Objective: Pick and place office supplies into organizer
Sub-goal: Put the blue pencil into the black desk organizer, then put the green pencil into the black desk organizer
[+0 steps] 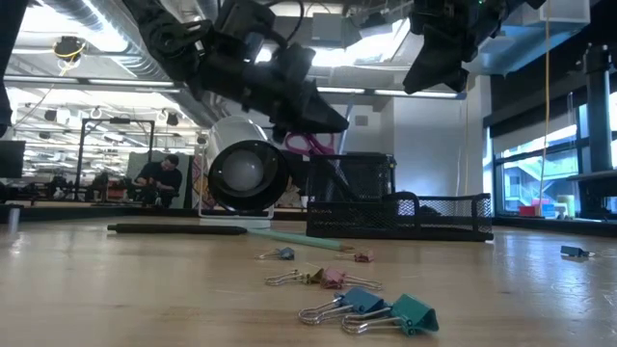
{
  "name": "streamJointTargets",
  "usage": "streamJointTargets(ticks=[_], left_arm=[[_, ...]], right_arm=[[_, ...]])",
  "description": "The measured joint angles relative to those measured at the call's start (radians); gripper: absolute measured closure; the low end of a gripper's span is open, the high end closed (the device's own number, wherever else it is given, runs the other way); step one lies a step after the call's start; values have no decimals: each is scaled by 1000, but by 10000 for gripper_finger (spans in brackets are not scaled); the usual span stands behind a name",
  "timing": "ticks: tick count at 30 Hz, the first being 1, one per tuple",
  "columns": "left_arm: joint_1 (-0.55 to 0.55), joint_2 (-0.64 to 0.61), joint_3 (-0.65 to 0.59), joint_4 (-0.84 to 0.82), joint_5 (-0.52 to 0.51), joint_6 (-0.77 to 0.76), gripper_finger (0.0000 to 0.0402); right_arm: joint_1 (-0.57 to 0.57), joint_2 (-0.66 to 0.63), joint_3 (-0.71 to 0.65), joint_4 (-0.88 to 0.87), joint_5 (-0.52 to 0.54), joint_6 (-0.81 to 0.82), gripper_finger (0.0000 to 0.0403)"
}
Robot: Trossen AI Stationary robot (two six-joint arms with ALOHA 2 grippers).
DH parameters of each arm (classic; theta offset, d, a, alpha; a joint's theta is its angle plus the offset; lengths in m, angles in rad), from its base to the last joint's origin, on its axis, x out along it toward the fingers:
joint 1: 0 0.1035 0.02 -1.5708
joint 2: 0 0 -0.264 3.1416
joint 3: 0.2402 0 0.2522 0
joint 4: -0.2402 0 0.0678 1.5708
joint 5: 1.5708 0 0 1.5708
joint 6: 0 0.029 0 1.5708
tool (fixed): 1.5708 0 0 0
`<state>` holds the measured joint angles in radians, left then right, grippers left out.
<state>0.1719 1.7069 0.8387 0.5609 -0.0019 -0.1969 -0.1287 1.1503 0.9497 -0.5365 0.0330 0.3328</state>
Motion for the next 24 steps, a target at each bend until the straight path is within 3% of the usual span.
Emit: streamJointTargets(ticks=[24], left_arm=[[-8,-20,0,19,42,2,340]], right_arm=[[0,0,0,0,0,0,328]])
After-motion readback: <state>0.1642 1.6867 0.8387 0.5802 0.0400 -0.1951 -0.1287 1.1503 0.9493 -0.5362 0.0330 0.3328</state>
